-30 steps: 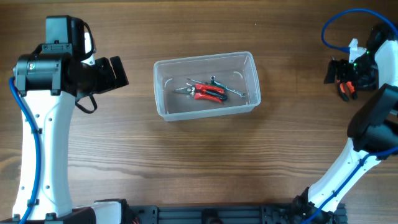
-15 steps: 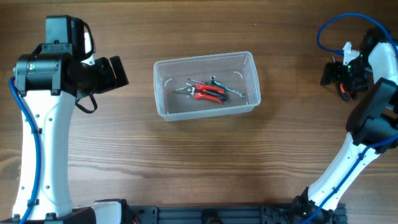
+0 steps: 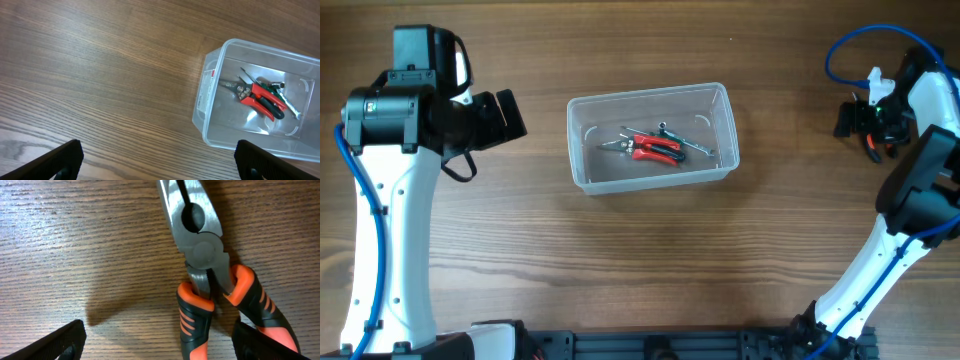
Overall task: Pack container
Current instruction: 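Move the right gripper down onto the orange-black pliers, then grasp the pliers, carry them into the container, and release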
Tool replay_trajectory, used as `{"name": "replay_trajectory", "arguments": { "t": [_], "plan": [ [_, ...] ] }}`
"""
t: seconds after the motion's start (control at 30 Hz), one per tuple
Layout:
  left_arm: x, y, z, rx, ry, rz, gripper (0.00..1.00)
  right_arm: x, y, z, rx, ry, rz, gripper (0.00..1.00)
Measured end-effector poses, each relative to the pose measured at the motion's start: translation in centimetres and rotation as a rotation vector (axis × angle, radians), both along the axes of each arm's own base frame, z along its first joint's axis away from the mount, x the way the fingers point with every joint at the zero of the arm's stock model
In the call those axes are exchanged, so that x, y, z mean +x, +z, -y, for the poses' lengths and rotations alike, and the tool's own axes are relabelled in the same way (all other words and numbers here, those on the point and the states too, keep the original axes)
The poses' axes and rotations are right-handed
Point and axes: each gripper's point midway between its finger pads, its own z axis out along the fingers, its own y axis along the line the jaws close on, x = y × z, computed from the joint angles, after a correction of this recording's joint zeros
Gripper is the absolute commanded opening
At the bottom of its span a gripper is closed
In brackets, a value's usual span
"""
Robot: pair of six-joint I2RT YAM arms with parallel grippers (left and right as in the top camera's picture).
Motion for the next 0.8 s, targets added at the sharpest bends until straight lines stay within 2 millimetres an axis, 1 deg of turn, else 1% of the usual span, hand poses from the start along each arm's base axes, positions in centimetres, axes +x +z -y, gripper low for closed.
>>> {"name": "replay_trajectory", "arguments": {
  "t": [0.07,0.1,0.13,0.27,0.3,0.37,0.4,0.47,0.5,0.53,0.57,0.8],
  "plan": [
    [0.0,-0.01,0.0,0.0,0.0,0.0,1.0,-0.04,-0.01,-0.02,-0.003,0.004,0.003,0.94],
    [0.0,0.0,0.0,0.0,0.0,0.0,1.0,-0.05,-0.02,-0.01,-0.004,0.004,0.003,0.92],
    [-0.01,-0.02,0.0,0.0,0.0,-0.001,1.0,-0.05,-0.01,-0.01,-0.004,0.005,0.003,0.88],
    [0.0,0.0,0.0,0.0,0.0,0.0,1.0,-0.1,-0.06,0.22,-0.015,0.007,0.001,0.69],
    [0.0,-0.01,0.0,0.0,0.0,0.0,1.0,-0.15,-0.08,0.3,-0.019,0.007,-0.001,0.66],
    [0.0,-0.01,0.0,0.0,0.0,0.0,1.0,-0.17,-0.1,0.42,-0.026,0.004,-0.003,0.54],
    [0.0,-0.01,0.0,0.0,0.0,0.0,1.0,-0.18,-0.1,0.47,-0.027,-0.003,-0.003,0.5],
    [0.0,-0.01,0.0,0.0,0.0,0.0,1.0,-0.2,-0.1,0.51,-0.026,-0.01,-0.003,0.32],
    [0.0,-0.01,0.0,0.0,0.0,0.0,1.0,-0.21,-0.1,0.52,-0.026,-0.013,-0.003,0.25],
    [0.0,0.0,0.0,0.0,0.0,0.0,1.0,-0.23,-0.11,0.51,-0.025,-0.016,-0.004,0.22],
    [0.0,-0.01,0.0,0.0,0.0,0.0,1.0,-0.21,-0.11,0.5,-0.025,-0.023,-0.003,0.2],
    [-0.01,-0.02,0.0,0.0,0.0,-0.001,1.0,-0.24,-0.13,0.49,-0.023,-0.035,-0.004,0.17]
  ]
}}
